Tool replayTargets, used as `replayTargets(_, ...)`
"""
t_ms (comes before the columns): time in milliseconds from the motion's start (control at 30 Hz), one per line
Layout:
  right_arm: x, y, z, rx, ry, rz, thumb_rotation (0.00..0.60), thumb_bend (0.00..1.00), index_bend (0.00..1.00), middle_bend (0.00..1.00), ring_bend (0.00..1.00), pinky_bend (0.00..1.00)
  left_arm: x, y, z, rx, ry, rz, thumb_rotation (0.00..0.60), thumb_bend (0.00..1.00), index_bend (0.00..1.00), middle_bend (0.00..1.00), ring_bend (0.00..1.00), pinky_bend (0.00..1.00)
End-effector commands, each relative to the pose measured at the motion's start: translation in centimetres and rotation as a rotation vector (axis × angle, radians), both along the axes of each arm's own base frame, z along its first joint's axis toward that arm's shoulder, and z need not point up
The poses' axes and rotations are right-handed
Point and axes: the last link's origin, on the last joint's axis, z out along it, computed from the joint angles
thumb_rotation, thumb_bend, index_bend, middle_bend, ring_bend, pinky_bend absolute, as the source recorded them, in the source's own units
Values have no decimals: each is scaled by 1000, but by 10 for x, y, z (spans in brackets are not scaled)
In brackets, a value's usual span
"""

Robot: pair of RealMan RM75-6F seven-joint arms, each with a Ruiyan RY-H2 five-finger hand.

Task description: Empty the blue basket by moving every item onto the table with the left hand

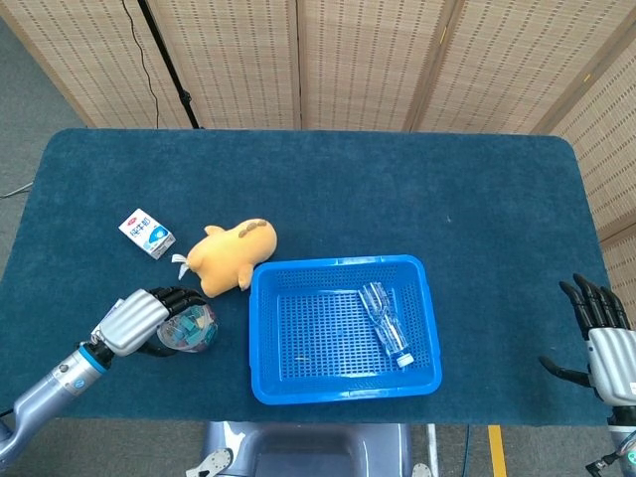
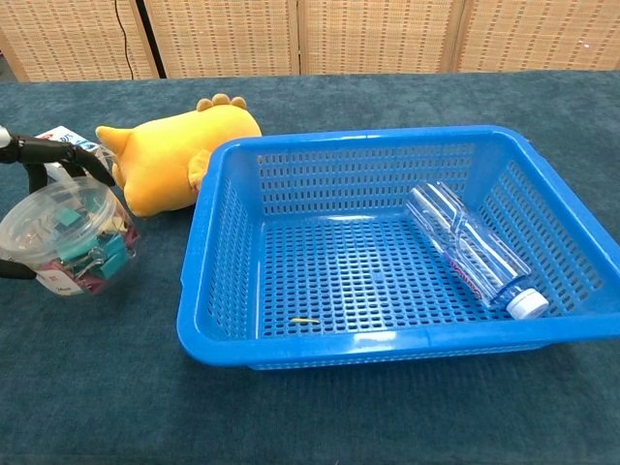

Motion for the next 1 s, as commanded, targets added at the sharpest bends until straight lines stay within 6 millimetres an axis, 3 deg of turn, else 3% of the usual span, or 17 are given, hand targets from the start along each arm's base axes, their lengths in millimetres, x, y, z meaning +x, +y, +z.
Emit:
replayTargets(33,0,0,0,0,0,-1,600,0,0,0,0,0,-1,-3,-6,-29,20,7,600,63,236,110,72,286)
replayTargets(100,0,0,0,-1,-1,-1,600,0,0,0,0,0,-2,-3,-6,-41,27,13,600,45,83,8,2,197)
replayTargets(167,0,0,0,-1,-1,-2,600,0,0,0,0,0,-2,-2,-4,-41,49,23,600,28,9,0,0,167)
replayTargets(300,0,0,1,-1,-1,-1,600,0,0,0,0,0,6,-4,5,-46,45,32,600,5,0,0,0,117)
replayTargets(467,0,0,2,-6,-6,1,600,0,0,0,0,0,30,-7,19,-38,3,-27,600,0,0,0,0,101)
replayTargets(667,1,0,2,-3,-7,3,600,0,0,0,0,0,85,0,24,-12,-73,-160,600,0,0,0,0,101)
replayTargets(733,0,0,2,-5,-8,1,600,0,0,0,0,0,133,13,9,-25,-52,-243,600,0,0,0,0,101)
replayTargets(867,-1,-1,4,-10,-10,-4,600,0,0,0,0,0,168,22,-10,-42,-17,-257,600,5,0,0,0,101)
replayTargets(1000,-5,-3,6,-14,-15,-19,600,0,0,0,0,0,206,37,-50,-46,42,-293,600,17,0,0,0,122)
